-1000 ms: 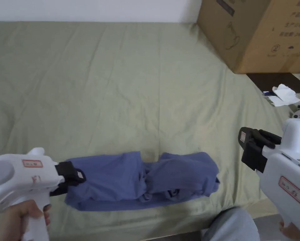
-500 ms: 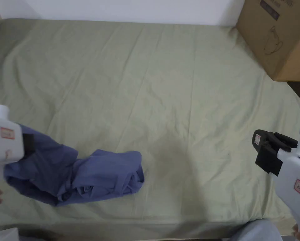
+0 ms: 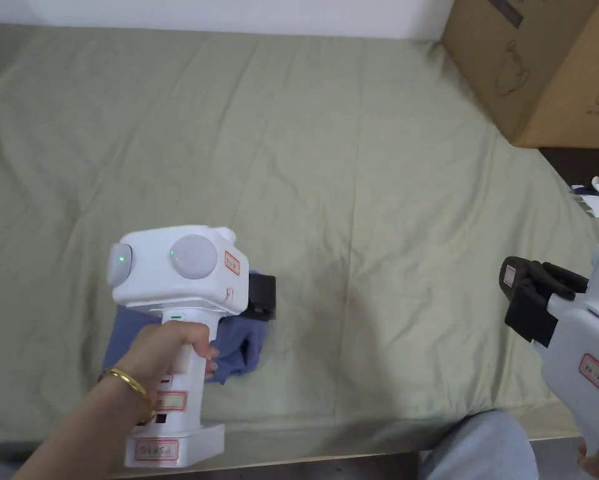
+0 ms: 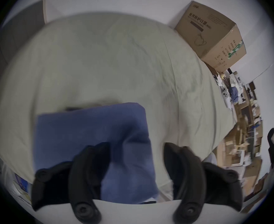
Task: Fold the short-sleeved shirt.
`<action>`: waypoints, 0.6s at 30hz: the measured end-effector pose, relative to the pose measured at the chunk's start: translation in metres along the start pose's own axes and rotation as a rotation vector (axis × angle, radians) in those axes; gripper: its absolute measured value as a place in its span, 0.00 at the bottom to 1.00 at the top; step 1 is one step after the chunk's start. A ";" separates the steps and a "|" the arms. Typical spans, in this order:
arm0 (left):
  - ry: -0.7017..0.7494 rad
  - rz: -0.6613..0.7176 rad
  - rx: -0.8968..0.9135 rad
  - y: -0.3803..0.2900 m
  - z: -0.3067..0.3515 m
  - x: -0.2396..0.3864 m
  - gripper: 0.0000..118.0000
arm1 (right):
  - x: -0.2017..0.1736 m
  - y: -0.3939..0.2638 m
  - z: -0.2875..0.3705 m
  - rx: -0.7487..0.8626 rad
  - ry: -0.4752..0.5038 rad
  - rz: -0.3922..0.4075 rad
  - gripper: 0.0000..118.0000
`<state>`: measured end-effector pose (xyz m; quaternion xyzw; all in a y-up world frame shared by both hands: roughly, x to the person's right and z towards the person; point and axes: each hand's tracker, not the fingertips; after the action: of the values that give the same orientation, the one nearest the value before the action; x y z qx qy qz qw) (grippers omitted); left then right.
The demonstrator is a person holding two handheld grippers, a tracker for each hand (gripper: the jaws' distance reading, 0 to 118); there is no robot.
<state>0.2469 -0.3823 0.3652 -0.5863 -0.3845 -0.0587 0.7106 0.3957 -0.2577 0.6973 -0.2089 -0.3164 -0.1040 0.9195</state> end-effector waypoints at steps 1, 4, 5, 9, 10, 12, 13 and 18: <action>-0.018 0.034 -0.034 0.000 -0.006 -0.002 0.66 | 0.001 0.000 0.001 -0.005 -0.004 0.003 0.00; -0.015 0.032 0.003 0.002 0.012 0.002 0.67 | 0.003 0.000 0.004 -0.004 -0.018 0.006 0.00; -0.038 -0.004 0.055 0.003 0.023 0.003 0.67 | 0.004 0.000 0.003 -0.003 -0.020 0.004 0.00; 0.097 -0.126 0.331 -0.003 0.064 0.013 0.51 | 0.002 0.002 0.001 -0.002 -0.015 -0.004 0.00; 0.135 -0.145 0.375 -0.007 0.065 0.014 0.33 | 0.001 0.003 0.000 0.000 -0.013 -0.005 0.00; 0.153 -0.141 0.368 -0.016 0.056 0.018 0.04 | -0.002 0.003 -0.003 -0.002 -0.005 -0.006 0.00; 0.148 -0.137 0.352 -0.020 0.047 0.017 0.04 | -0.004 0.004 -0.005 -0.005 0.000 -0.005 0.00; 0.145 -0.137 0.197 -0.045 -0.021 0.014 0.03 | -0.013 0.003 -0.010 -0.018 0.018 0.019 0.00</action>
<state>0.2420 -0.4093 0.4090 -0.4802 -0.3750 -0.1111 0.7851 0.3916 -0.2583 0.6811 -0.2192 -0.3051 -0.1000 0.9213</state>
